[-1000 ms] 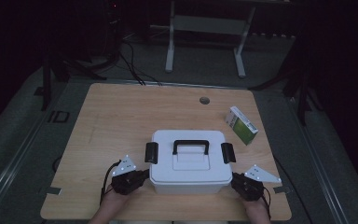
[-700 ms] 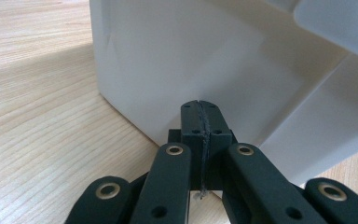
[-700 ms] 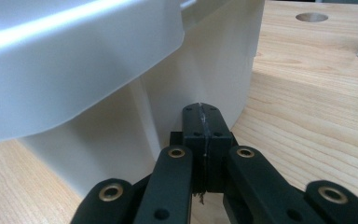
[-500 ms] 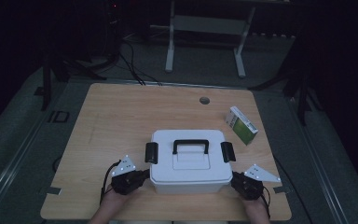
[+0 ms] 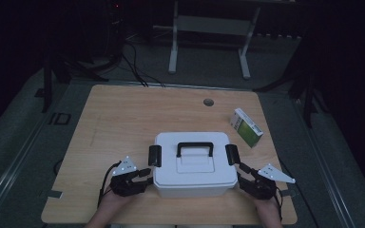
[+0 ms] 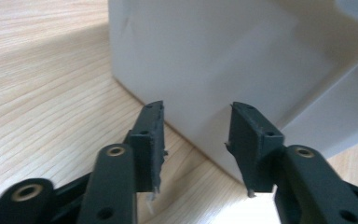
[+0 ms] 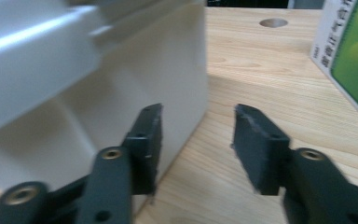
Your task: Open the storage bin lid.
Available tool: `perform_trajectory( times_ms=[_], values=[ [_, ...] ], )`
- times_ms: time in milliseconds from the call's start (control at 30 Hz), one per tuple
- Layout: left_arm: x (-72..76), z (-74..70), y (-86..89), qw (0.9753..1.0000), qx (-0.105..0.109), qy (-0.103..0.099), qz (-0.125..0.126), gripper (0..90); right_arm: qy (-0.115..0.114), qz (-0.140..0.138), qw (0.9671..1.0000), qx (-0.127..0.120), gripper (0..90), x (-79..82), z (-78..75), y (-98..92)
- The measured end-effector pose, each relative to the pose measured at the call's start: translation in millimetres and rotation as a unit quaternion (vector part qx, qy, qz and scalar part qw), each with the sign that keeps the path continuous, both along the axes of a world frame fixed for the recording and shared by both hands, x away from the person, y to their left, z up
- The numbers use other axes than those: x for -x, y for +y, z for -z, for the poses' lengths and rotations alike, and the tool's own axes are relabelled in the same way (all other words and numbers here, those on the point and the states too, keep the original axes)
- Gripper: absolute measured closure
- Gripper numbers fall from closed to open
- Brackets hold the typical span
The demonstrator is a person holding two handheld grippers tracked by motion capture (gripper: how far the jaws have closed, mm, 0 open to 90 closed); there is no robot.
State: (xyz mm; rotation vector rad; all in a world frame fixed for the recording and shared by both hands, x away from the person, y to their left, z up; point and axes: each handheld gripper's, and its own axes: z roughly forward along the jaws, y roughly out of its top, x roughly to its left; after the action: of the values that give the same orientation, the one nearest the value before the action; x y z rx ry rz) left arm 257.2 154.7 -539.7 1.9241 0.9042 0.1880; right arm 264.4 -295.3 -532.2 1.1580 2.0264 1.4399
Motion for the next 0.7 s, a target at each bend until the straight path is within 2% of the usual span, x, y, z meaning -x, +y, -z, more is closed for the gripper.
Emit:
perform_trajectory(
  times_ms=[33,67,167,200,267,300,400,667,700],
  values=[
    [0.0,0.0,0.4,1.0,-0.003,-0.001,-0.002,55.1,0.0,0.0,1.0,0.0,47.6,0.0,0.0,0.0],
    [-0.7,0.1,2.2,1.0,0.002,0.006,-0.002,55.0,0.005,0.004,1.0,0.0,41.7,-3.7,0.3,-4.2],
    [-0.7,-0.8,3.2,1.0,0.001,0.003,-0.004,53.7,0.005,0.011,0.9999,-0.003,38.1,-6.9,0.2,-8.1],
    [-1.2,-2.0,4.2,1.0,0.006,0.003,-0.002,53.6,0.009,0.013,0.9999,0.002,30.1,-11.8,0.3,-10.9],
    [-1.2,-2.0,4.2,1.0,0.006,0.003,-0.002,52.1,0.008,0.014,0.9999,0.005,30.1,-13.1,0.4,-11.6],
    [-1.2,-3.1,5.2,0.9999,0.01,0.004,-0.001,50.9,0.011,0.011,0.9998,0.014,24.5,-18.1,1.2,-12.3],
    [-1.4,-4.9,6.9,0.9999,0.015,0.004,-0.002,51.0,0.021,0.007,0.9997,0.012,24.5,-22.3,2.7,-12.2],
    [-4.8,-14.1,17.6,0.9999,0.006,-0.002,-0.016,51.0,0.023,-0.002,0.9995,0.021,24.2,-22.8,9.4,-7.9],
    [-5.2,-17.3,22.6,0.9998,-0.001,-0.002,-0.018,51.0,0.026,-0.005,0.9994,0.022,21.3,-22.8,10.2,-8.4]
  ],
)
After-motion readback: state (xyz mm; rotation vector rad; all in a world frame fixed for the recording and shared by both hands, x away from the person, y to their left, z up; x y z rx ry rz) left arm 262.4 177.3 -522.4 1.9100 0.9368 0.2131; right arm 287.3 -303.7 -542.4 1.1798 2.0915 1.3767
